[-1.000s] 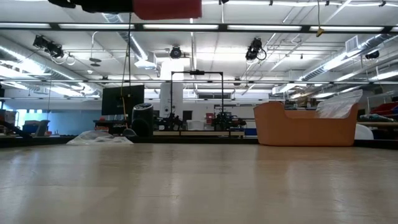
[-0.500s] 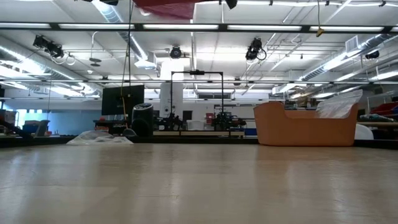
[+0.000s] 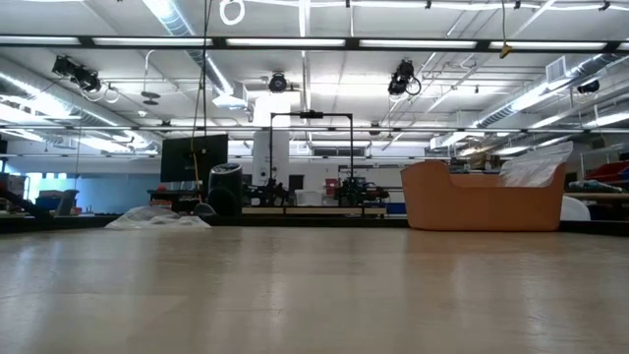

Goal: Roll bandage
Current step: Roll the pink bandage

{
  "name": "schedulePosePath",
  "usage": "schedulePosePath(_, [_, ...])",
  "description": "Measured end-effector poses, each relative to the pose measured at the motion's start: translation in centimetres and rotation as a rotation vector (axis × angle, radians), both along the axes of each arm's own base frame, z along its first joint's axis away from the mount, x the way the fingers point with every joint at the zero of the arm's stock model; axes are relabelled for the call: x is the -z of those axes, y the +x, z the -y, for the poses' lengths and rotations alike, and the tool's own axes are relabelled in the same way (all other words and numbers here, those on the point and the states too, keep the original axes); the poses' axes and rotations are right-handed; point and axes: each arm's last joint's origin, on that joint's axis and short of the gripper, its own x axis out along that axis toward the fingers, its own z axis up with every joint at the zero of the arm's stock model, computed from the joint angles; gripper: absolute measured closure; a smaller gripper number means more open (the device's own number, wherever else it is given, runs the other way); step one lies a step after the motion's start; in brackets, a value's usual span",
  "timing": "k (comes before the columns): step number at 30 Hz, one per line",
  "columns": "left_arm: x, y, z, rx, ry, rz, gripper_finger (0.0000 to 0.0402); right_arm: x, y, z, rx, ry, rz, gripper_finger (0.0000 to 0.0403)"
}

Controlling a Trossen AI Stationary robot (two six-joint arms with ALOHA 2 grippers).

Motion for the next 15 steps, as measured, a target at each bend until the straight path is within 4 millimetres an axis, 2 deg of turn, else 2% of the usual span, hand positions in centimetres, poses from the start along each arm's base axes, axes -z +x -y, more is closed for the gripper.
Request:
schedulePosePath(3, [-0.7,-0.3,-0.1,0.043,-0.088,0.043,0.0389,2.1,-0.5,-1.1,-0.003,0.049,0.002,0.0215])
schedulePosePath(7, [-1.0,-0.4,-0.1,0.055,-0.152,0.068,0.0389,4.0,0.0,-2.8,-0.046,0.132,0.178,0.0215])
schedulePosePath(11, [-0.9,-0.4,-0.1,0.053,-0.153,0.064,0.0389,4.9,0.3,-3.4,-0.086,0.203,0.34,0.0213])
schedulePosePath(15, [-1.1,-0.4,-0.1,0.053,-0.156,0.077,0.0389,4.8,0.4,-3.5,-0.109,0.261,0.402,0.0213])
